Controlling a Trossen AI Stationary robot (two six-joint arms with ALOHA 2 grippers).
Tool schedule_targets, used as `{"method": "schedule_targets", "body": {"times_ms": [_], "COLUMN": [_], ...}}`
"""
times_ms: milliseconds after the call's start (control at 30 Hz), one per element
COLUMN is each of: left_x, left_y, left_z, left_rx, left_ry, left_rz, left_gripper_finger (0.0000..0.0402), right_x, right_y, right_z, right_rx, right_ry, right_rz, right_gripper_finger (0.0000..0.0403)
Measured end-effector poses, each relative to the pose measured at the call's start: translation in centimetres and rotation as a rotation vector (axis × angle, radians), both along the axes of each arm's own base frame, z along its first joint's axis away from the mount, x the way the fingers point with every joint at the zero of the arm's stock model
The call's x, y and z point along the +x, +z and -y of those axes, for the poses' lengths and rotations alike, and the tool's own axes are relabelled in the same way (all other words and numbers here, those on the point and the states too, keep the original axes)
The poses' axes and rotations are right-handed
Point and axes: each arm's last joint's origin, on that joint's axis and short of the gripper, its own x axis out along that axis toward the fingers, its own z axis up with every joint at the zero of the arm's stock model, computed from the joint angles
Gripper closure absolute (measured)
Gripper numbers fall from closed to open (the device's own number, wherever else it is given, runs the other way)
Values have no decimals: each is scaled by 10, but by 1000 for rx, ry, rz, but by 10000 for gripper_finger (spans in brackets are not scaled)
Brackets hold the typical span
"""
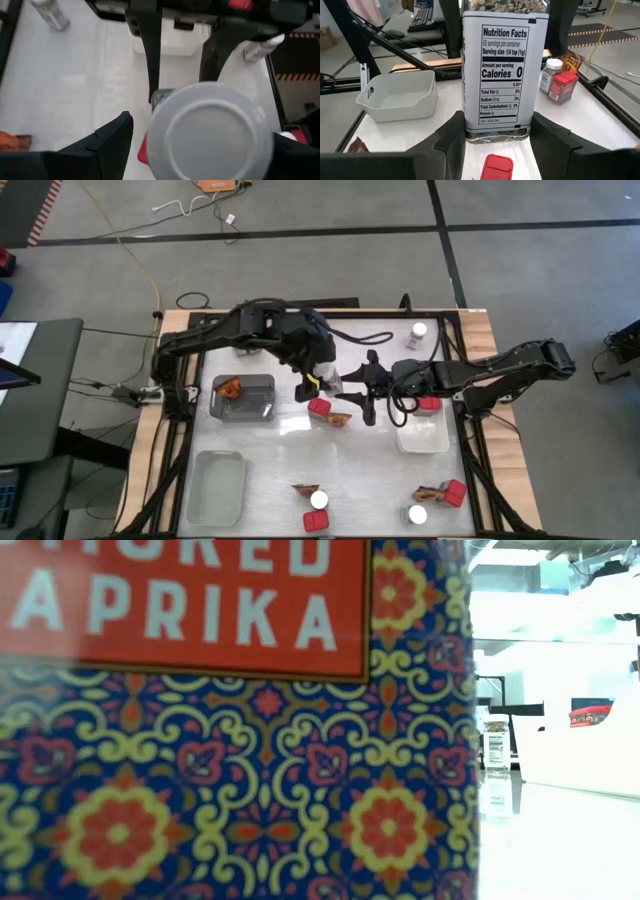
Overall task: Sort spices by type
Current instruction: Put the white spice bottle into the gray bin
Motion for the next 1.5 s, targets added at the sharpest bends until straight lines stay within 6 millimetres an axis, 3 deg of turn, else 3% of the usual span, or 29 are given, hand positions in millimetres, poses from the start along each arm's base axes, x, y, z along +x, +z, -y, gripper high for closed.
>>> {"method": "schedule_targets", "body": {"times_ms": [467,667,900,1233,1500], "left_x": [4,4,4,0,-24], "left_y": [-2,-3,-4,-8,-1], "left_z": [0,1,1,1,2], "left_rx": [-9,3,9,22,23], "left_ry": [4,-11,-18,-3,49], "left_rz": [9,5,4,-63,-151], "left_gripper_finger": [164,210,210,201,207], "right_x": [-1,-2,-1,-2,-4], "right_y": [-4,-6,-5,-7,-13], "right_z": [0,0,0,1,3], "right_rx": [-3,14,17,-33,15], "right_ry": [-1,-14,-13,5,-19], "right_rz": [-44,-56,-53,-78,-140], "right_gripper_finger": [196,189,156,145,115]}}
